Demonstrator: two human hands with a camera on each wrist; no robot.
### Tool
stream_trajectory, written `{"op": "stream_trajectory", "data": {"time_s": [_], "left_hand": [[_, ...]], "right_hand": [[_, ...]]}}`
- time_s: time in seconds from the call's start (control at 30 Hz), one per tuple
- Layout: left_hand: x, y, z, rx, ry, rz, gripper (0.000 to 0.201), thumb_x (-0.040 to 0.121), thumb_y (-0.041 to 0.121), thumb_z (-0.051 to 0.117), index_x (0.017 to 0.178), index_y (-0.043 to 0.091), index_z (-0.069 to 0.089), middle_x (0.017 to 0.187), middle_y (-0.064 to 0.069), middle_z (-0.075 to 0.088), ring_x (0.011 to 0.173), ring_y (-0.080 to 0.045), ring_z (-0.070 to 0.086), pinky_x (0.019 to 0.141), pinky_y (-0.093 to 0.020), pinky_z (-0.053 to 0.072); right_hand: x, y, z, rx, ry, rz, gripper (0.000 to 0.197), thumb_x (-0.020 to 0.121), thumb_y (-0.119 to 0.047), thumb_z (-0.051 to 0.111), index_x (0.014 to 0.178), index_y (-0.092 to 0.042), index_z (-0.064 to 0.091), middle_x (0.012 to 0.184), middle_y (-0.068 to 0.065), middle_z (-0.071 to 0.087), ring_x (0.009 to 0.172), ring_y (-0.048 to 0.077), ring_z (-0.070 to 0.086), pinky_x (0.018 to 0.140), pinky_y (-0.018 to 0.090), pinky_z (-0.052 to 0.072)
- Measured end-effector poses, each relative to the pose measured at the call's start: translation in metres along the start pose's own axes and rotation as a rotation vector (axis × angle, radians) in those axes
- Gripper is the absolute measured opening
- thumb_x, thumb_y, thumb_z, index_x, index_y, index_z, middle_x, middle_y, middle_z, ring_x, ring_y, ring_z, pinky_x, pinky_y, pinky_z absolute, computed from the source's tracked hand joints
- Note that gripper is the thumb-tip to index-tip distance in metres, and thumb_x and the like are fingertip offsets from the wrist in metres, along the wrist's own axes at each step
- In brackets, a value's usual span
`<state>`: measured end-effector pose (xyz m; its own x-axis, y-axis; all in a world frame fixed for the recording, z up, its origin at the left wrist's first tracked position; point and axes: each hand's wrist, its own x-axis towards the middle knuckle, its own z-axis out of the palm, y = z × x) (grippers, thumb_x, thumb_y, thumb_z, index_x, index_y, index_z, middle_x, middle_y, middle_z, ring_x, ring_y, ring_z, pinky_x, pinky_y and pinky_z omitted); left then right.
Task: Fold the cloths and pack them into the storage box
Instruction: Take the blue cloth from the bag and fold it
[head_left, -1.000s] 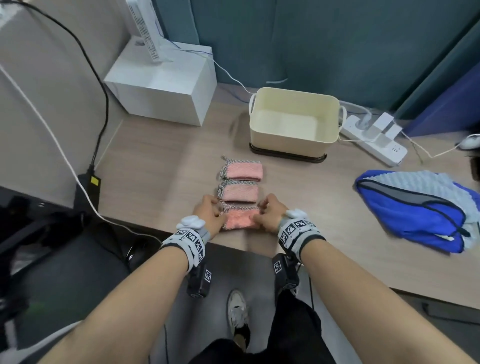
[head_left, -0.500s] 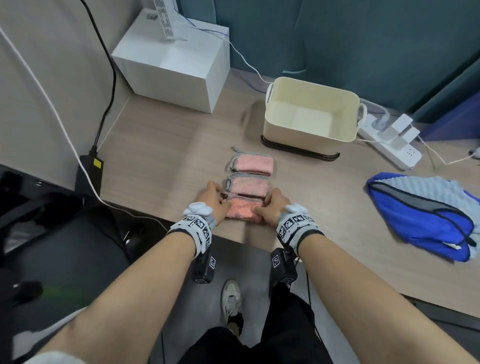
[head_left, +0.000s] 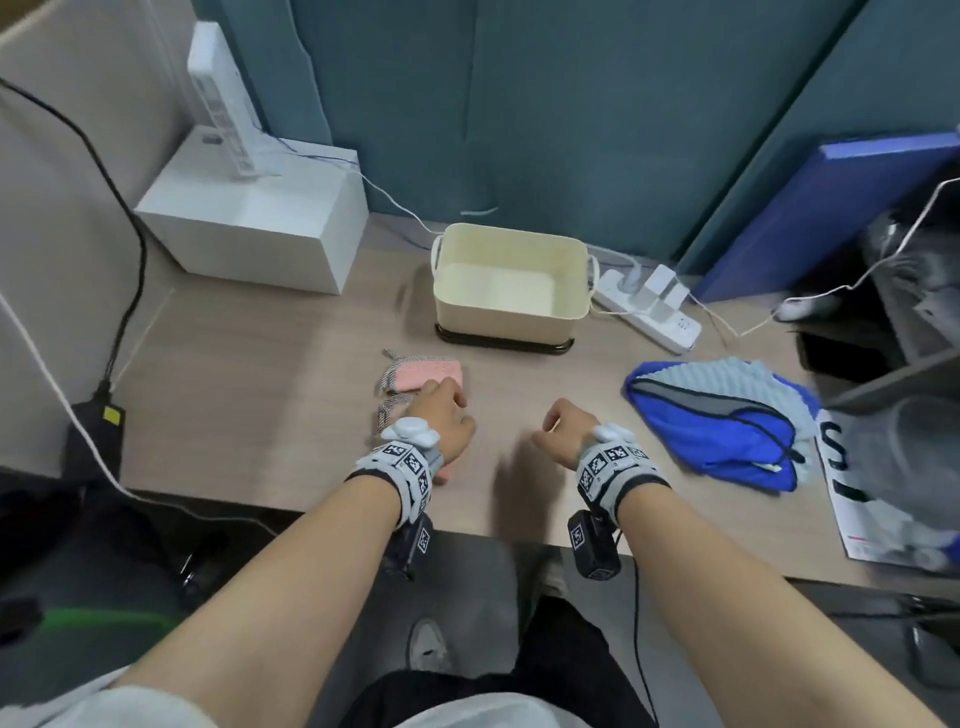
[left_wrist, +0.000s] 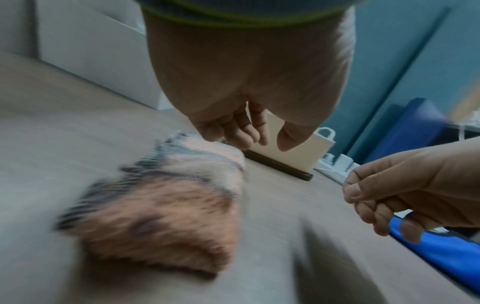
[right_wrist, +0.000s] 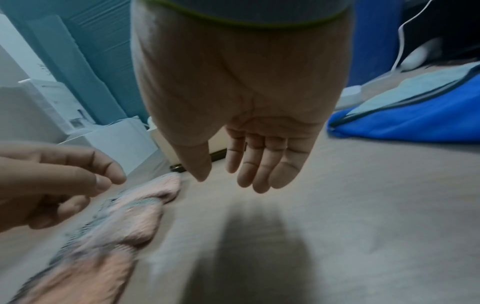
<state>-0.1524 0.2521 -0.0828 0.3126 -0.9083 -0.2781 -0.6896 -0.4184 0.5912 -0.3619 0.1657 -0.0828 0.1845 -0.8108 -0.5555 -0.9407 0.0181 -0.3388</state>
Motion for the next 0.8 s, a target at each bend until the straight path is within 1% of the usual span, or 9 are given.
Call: {"op": "stream_trajectory", "data": {"time_s": [0.07, 0.1, 0.17, 0.23, 0.33, 0.43, 0.53, 0.7, 0.8], "left_hand": [[0.007, 0.022, 0.011, -0.006, -0.042, 0.061, 0.018, 0.081, 0.032, 0.062, 0.097, 0.028, 0.056, 0.101, 0.004, 0.051, 0.085, -0.021, 0.057, 0.074, -0.033, 0.047], [0.012, 0.032, 0.018, 0.011, -0.056, 0.099, 0.017, 0.080, 0.033, 0.062, 0.095, 0.029, 0.056, 0.100, 0.004, 0.051, 0.085, -0.020, 0.057, 0.076, -0.033, 0.047], [0.022, 0.066, 0.043, 0.059, -0.108, 0.169, 0.016, 0.080, 0.032, 0.062, 0.094, 0.028, 0.057, 0.099, 0.005, 0.052, 0.084, -0.019, 0.056, 0.074, -0.031, 0.045], [0.030, 0.092, 0.062, 0.084, -0.168, 0.207, 0.016, 0.079, 0.034, 0.062, 0.094, 0.029, 0.057, 0.101, 0.004, 0.052, 0.082, -0.019, 0.059, 0.076, -0.032, 0.049], [0.043, 0.133, 0.094, 0.157, -0.258, 0.246, 0.017, 0.082, 0.032, 0.061, 0.098, 0.028, 0.057, 0.106, 0.002, 0.052, 0.085, -0.022, 0.060, 0.081, -0.037, 0.053], [0.061, 0.185, 0.133, 0.263, -0.295, 0.288, 0.022, 0.082, 0.028, 0.060, 0.104, 0.028, 0.058, 0.112, -0.001, 0.054, 0.089, -0.025, 0.060, 0.083, -0.039, 0.053], [0.073, 0.214, 0.153, 0.368, -0.300, 0.285, 0.036, 0.084, 0.025, 0.057, 0.119, 0.030, 0.057, 0.122, -0.002, 0.052, 0.098, -0.031, 0.061, 0.086, -0.036, 0.051], [0.100, 0.240, 0.188, 0.498, -0.331, 0.332, 0.065, 0.077, 0.039, 0.063, 0.139, 0.037, 0.044, 0.133, -0.001, 0.046, 0.114, -0.032, 0.055, 0.099, -0.040, 0.048], [0.108, 0.246, 0.192, 0.646, -0.409, 0.344, 0.064, 0.079, 0.043, 0.066, 0.139, 0.033, 0.046, 0.137, -0.003, 0.044, 0.120, -0.030, 0.051, 0.096, -0.037, 0.043]], "right_hand": [[0.003, 0.022, -0.011, -0.004, 0.009, 0.029, 0.026, 0.071, -0.046, 0.058, 0.090, -0.029, 0.055, 0.086, -0.003, 0.069, 0.079, 0.021, 0.066, 0.069, 0.031, 0.051], [0.008, 0.036, -0.016, -0.003, 0.020, 0.047, 0.030, 0.066, -0.051, 0.058, 0.089, -0.032, 0.054, 0.086, -0.004, 0.068, 0.079, 0.021, 0.066, 0.068, 0.032, 0.051], [0.019, 0.077, -0.034, 0.033, 0.045, 0.108, 0.037, 0.057, -0.058, 0.055, 0.087, -0.038, 0.053, 0.089, -0.008, 0.068, 0.085, 0.021, 0.066, 0.078, 0.037, 0.055], [0.022, 0.105, -0.050, 0.032, 0.065, 0.095, 0.030, 0.067, -0.049, 0.063, 0.094, -0.036, 0.057, 0.103, -0.005, 0.064, 0.097, 0.022, 0.062, 0.088, 0.038, 0.052], [0.025, 0.149, -0.080, 0.087, 0.174, 0.097, 0.027, 0.081, -0.025, 0.069, 0.108, -0.023, 0.065, 0.112, 0.006, 0.060, 0.108, 0.029, 0.058, 0.093, 0.037, 0.048], [0.043, 0.206, -0.108, 0.112, 0.242, 0.098, 0.038, 0.081, -0.020, 0.070, 0.119, -0.019, 0.066, 0.121, 0.011, 0.060, 0.116, 0.033, 0.055, 0.101, 0.040, 0.046], [0.055, 0.233, -0.119, 0.107, 0.190, 0.055, 0.047, 0.080, -0.023, 0.074, 0.126, -0.023, 0.064, 0.127, 0.009, 0.056, 0.120, 0.032, 0.054, 0.107, 0.041, 0.044], [0.074, 0.262, -0.126, 0.044, 0.090, -0.009, 0.045, 0.078, -0.032, 0.080, 0.119, -0.031, 0.062, 0.120, 0.004, 0.049, 0.114, 0.027, 0.050, 0.103, 0.040, 0.046], [0.081, 0.265, -0.125, 0.043, 0.063, -0.077, 0.033, 0.080, -0.027, 0.080, 0.107, -0.029, 0.062, 0.114, 0.003, 0.047, 0.108, 0.025, 0.048, 0.098, 0.038, 0.046]]}}
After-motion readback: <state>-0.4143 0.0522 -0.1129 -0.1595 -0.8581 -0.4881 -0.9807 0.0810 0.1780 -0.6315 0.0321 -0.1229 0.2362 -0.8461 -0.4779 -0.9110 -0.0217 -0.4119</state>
